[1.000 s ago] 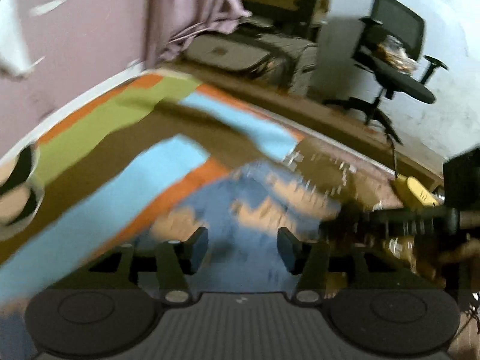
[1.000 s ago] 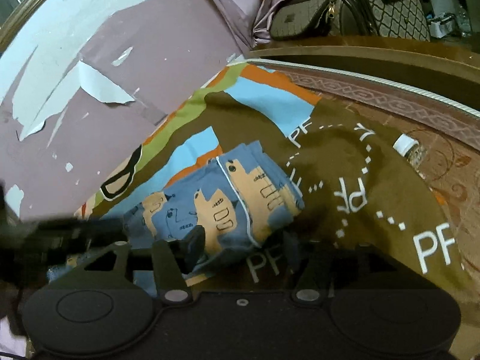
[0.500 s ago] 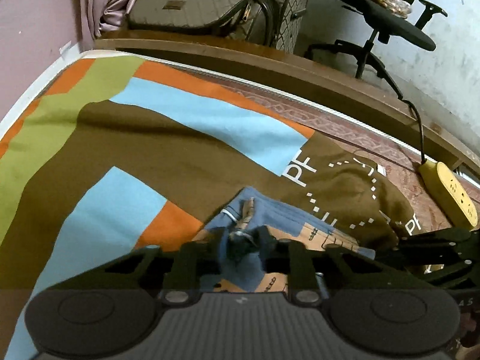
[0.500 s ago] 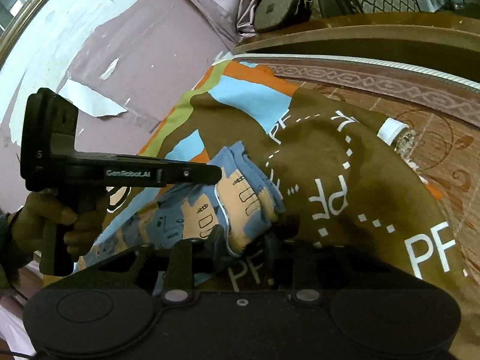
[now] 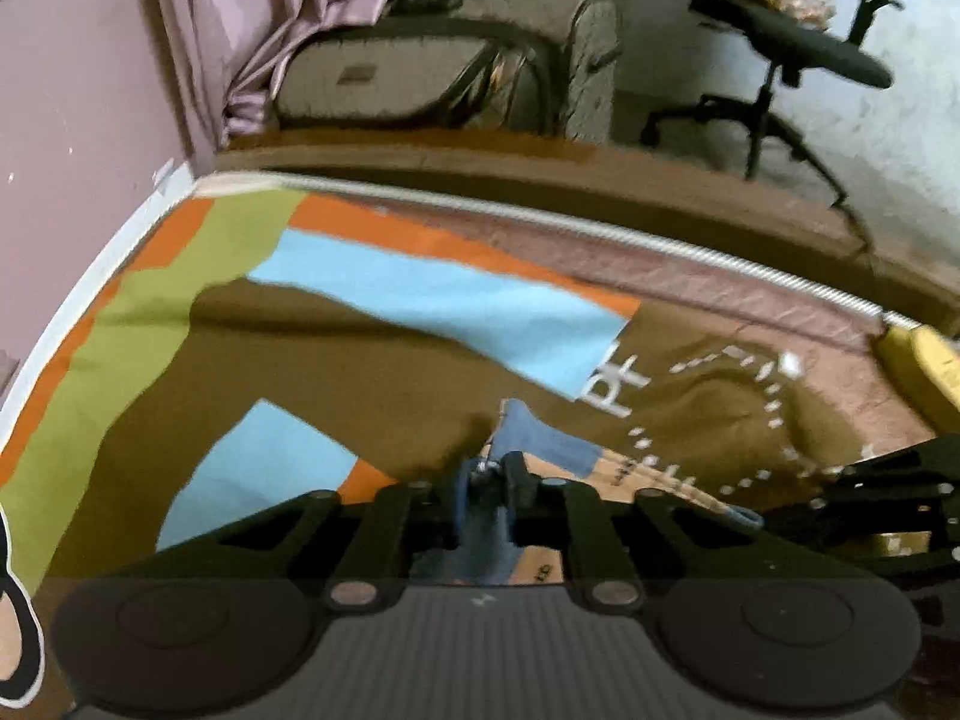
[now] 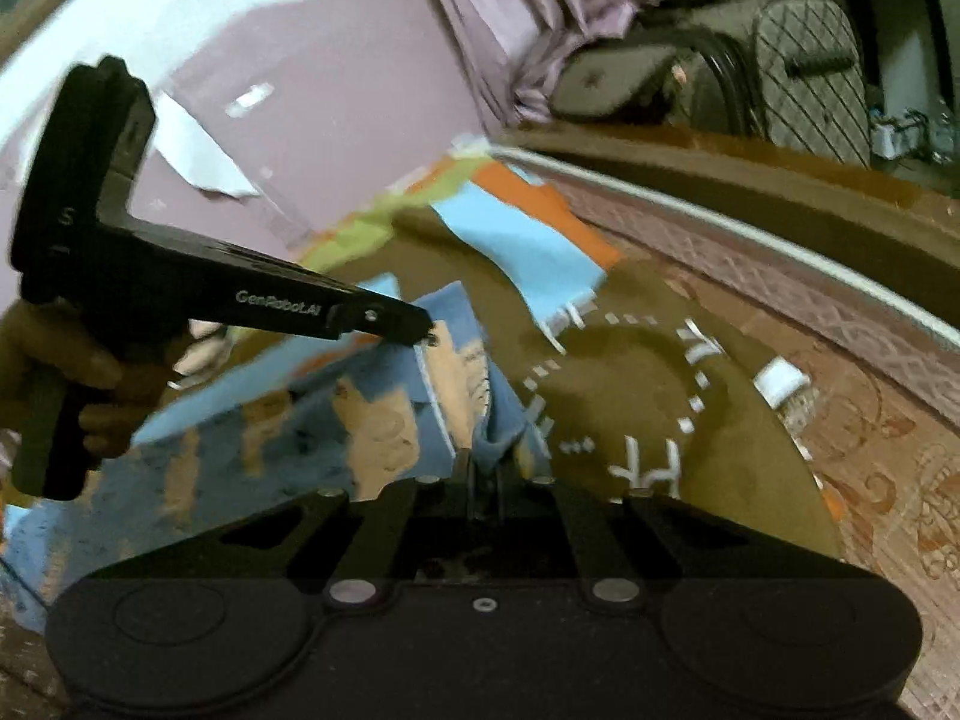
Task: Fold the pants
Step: 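Move both grippers back over the folded pants and open them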
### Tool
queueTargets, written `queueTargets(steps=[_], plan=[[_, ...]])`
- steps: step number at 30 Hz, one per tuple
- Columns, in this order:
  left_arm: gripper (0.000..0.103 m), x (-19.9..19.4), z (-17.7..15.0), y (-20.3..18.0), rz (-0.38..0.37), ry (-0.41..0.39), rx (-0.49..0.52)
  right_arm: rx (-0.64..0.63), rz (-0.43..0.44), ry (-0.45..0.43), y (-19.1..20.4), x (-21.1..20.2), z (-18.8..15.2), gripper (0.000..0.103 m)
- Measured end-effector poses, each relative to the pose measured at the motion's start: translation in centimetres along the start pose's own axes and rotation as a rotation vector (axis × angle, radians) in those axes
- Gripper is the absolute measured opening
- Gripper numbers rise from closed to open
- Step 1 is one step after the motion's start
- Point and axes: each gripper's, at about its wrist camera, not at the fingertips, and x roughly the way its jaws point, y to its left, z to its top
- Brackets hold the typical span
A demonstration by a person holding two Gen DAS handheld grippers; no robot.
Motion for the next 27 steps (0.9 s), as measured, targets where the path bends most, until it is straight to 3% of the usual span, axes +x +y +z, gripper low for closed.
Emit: queueTargets(steps=[2,3,4,5,6,8,11,14,18,20,22,24,27], plan=[[0.041,0.1,-0.4,0.2,0.024,-0.024,-0.017,-0.027,-0.005,-0.009,0.3,-0.1,0.0,0.017],[0.044,-0.4,-0.7,0.5,0.031,-0.05,-0.036,-0.056,-0.01,-0.017,0.6,-0.3,-0.1,0.02],[0.045,-1.0,-1.0,0.8,0.025,-0.075,-0.051,-0.101,-0.026,-0.031,1.0,-0.5,-0.1,0.033],[0.049,-2.0,-1.4,1.3,0.012,-0.104,-0.066,-0.147,-0.053,-0.051,1.5,-0.8,-0.1,0.056],[0.055,-3.0,-1.9,1.7,0.011,-0.129,-0.076,-0.207,-0.069,-0.078,2.0,-1.1,-0.1,0.065],[0.073,-5.3,-3.2,2.6,0.044,-0.164,-0.085,-0.325,-0.086,-0.127,2.9,-1.5,0.2,0.072],[0.077,-9.2,-6.6,4.0,0.123,-0.178,-0.055,-0.481,-0.073,-0.148,4.7,-0.6,1.4,0.073],[0.077,-12.6,-10.6,5.3,0.195,-0.138,-0.054,-0.59,0.034,-0.115,7.4,1.2,2.6,0.069],[0.076,-15.3,-16.7,7.8,0.193,-0.052,-0.189,-0.669,0.213,0.0,11.3,4.3,3.2,0.053],[0.076,-15.5,-19.4,9.0,0.193,-0.031,-0.26,-0.688,0.246,0.058,12.7,6.0,3.0,0.05],[0.076,-14.9,-21.5,10.1,0.212,-0.014,-0.314,-0.709,0.222,0.089,13.1,7.6,2.7,0.05],[0.075,-14.2,-23.4,11.4,0.261,0.011,-0.316,-0.706,0.142,0.099,12.6,9.0,2.6,0.05],[0.075,-15.5,-25.1,13.0,0.285,-0.026,-0.354,-0.625,0.05,0.065,11.2,9.3,3.4,0.055]])
